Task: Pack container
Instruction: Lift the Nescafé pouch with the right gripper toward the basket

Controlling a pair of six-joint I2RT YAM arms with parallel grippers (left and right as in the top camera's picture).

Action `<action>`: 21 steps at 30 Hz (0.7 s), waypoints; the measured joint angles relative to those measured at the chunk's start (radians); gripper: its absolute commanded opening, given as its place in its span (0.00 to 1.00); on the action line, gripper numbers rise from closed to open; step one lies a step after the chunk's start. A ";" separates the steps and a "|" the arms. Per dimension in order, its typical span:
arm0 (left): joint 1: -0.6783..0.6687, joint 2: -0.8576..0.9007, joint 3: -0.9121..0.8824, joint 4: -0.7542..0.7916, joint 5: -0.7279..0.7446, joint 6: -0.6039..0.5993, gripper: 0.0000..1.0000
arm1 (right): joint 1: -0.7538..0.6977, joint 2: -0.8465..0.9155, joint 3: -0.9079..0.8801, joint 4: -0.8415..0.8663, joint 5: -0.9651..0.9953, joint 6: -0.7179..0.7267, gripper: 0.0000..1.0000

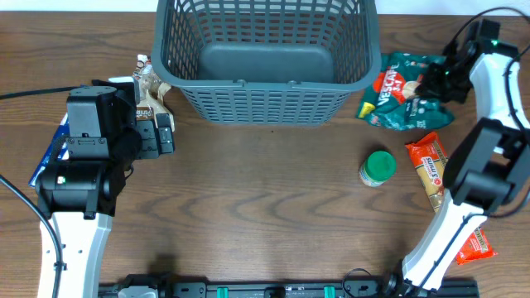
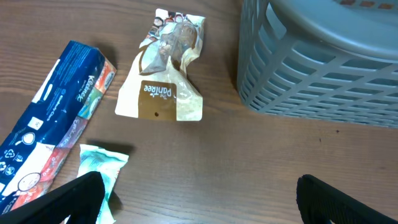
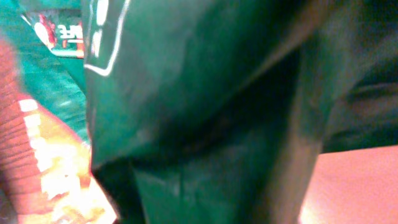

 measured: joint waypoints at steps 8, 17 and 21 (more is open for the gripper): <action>0.000 0.000 0.000 0.000 0.000 0.000 0.99 | 0.013 -0.336 -0.008 0.046 0.182 -0.001 0.01; 0.000 0.000 0.000 -0.012 0.000 0.000 0.99 | 0.104 -0.618 -0.007 0.229 0.212 -0.017 0.01; 0.000 0.000 0.000 -0.027 0.000 0.000 0.99 | 0.204 -0.660 -0.007 0.357 0.211 -0.074 0.01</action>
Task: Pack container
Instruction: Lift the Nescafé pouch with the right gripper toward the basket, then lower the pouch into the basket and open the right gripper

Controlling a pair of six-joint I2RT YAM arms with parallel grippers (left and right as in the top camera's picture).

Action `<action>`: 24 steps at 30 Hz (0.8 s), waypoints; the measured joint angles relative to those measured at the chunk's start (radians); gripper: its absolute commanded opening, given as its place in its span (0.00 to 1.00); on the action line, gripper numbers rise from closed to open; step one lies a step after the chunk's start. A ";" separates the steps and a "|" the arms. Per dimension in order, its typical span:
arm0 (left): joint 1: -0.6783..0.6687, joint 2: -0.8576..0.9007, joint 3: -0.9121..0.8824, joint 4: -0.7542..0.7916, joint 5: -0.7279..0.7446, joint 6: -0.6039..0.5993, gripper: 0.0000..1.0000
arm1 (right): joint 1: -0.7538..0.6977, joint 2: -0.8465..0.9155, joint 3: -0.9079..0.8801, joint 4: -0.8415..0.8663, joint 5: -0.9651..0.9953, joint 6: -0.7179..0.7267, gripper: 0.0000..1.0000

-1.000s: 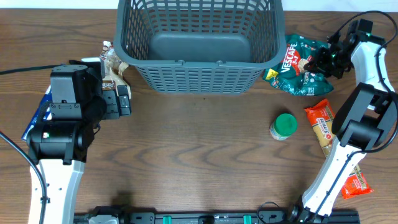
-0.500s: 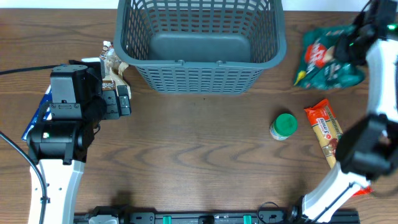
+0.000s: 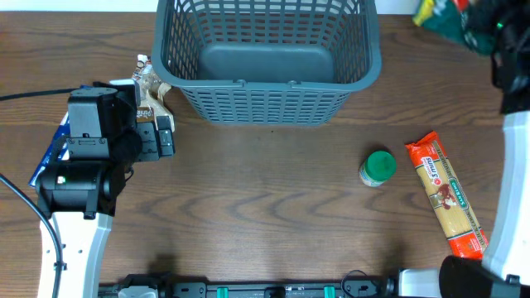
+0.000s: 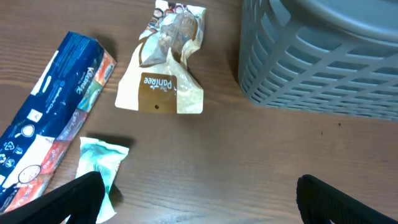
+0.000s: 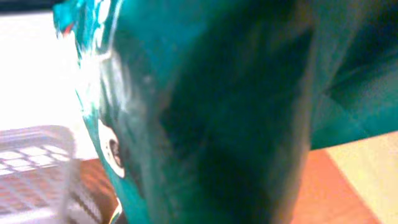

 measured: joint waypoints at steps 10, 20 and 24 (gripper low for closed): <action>0.000 0.000 0.000 0.000 0.000 0.000 0.99 | 0.320 0.072 0.000 0.167 -0.151 -0.303 0.01; 0.000 0.000 0.000 0.000 0.000 0.000 0.98 | 0.511 0.331 0.000 0.131 -0.212 -0.525 0.01; 0.000 0.000 0.000 0.000 0.000 0.000 0.99 | 0.520 0.449 -0.001 0.056 -0.215 -0.538 0.01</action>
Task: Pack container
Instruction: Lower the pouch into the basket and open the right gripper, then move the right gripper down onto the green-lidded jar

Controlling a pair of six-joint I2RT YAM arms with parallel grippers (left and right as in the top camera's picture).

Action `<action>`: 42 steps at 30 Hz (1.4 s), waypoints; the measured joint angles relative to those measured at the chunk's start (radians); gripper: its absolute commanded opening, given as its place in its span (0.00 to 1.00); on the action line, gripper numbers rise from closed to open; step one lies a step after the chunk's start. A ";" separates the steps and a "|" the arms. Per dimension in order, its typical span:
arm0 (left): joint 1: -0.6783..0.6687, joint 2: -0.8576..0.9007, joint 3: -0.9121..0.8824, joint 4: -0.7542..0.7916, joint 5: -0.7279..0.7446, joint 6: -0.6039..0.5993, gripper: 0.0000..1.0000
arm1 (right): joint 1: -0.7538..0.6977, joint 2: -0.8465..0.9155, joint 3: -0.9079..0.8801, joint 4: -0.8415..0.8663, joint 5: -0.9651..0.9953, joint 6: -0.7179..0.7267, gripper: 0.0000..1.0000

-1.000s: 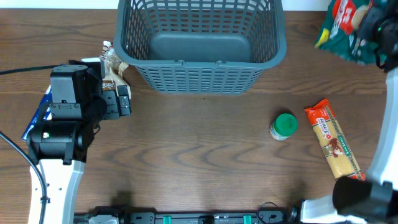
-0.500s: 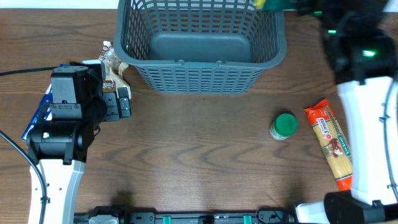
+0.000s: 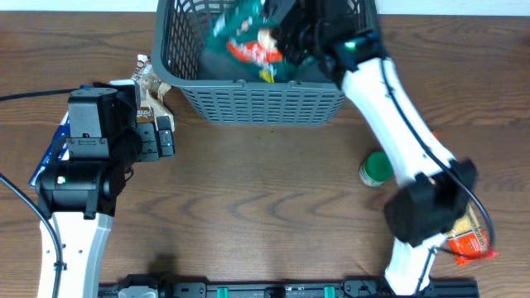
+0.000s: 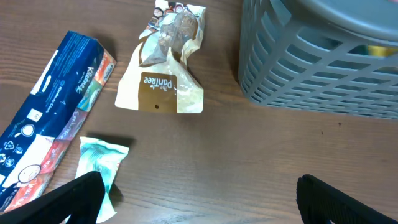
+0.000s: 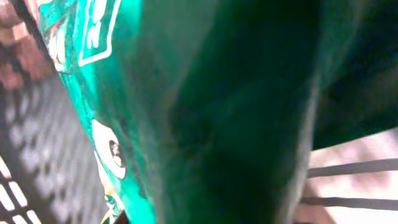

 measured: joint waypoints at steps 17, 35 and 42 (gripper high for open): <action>0.000 0.000 0.000 0.000 0.000 0.000 0.98 | 0.000 0.117 0.009 -0.048 0.002 0.103 0.99; 0.000 0.000 0.000 -0.004 0.000 0.000 0.99 | -0.079 -0.181 0.291 -0.240 0.083 0.393 0.99; 0.000 0.001 0.000 -0.004 0.000 0.000 0.98 | -0.352 -0.383 0.349 -0.638 0.192 0.600 0.99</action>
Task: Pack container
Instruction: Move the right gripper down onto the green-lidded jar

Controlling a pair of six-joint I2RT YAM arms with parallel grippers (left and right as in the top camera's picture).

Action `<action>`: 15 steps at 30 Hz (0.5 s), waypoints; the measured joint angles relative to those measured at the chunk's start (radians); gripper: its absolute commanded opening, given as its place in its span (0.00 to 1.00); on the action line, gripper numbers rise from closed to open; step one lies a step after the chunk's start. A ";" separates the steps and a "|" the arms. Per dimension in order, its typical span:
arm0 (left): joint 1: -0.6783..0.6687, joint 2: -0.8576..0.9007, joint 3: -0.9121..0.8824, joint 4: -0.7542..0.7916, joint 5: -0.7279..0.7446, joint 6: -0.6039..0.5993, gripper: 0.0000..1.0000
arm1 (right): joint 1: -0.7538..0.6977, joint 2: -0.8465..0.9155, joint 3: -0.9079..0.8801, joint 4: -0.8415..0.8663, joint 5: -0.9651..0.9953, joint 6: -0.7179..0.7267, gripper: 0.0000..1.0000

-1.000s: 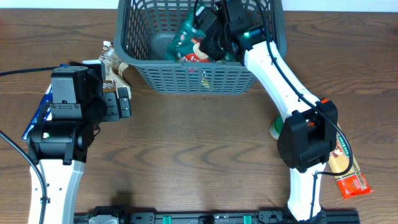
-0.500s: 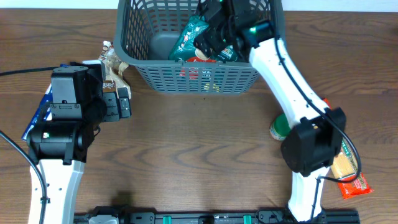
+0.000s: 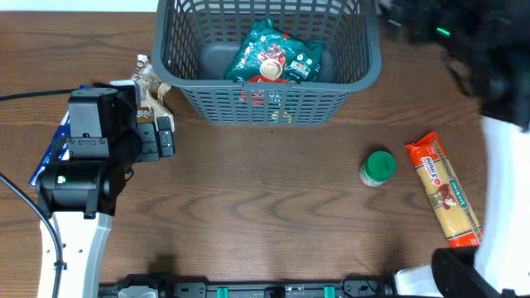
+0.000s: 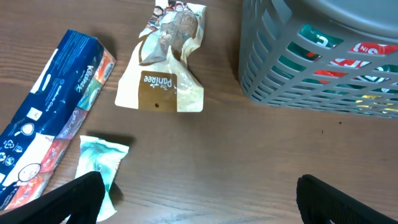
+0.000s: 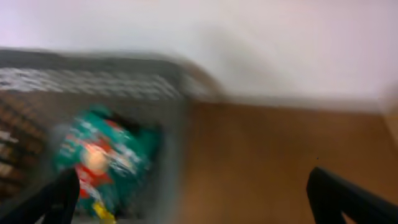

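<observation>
The green snack bag (image 3: 272, 60) lies inside the grey basket (image 3: 364, 70); it also shows through the basket wall (image 4: 323, 59) and blurred in the right wrist view (image 5: 102, 152). My right gripper (image 5: 196, 199) is open and empty, high above the table right of the basket; its arm is a dark blur (image 3: 464, 41). My left gripper (image 4: 199, 199) stands open over bare wood left of the basket, near a beige pouch (image 4: 165, 68), a blue box (image 4: 50, 118) and a pale green packet (image 4: 99, 165).
A green-capped jar (image 3: 378, 167) and an orange pasta packet (image 3: 443, 190) lie on the table right of the basket. The left arm's body (image 3: 87, 157) stands at the left. The table's far edge runs just behind the basket.
The right gripper let go of the green snack bag, which now lies in the basket. The right arm has moved from over the basket to the upper right. The left arm stayed put.
The right gripper was shut on the green snack bag on the table right of the basket. Then it held the bag lifted at the top right, then over the basket. Now the bag rests in the basket and the gripper is open, away to the right.
</observation>
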 measured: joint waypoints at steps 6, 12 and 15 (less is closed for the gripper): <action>0.000 0.000 0.000 0.000 0.000 0.000 0.98 | -0.203 0.025 -0.031 -0.300 0.017 0.058 0.99; 0.000 0.000 0.000 0.000 0.000 0.001 0.98 | -0.234 0.038 -0.138 -0.389 -0.049 0.027 0.99; 0.000 0.000 0.000 0.000 0.000 0.004 0.99 | -0.220 0.037 -0.232 -0.357 -0.063 0.022 0.99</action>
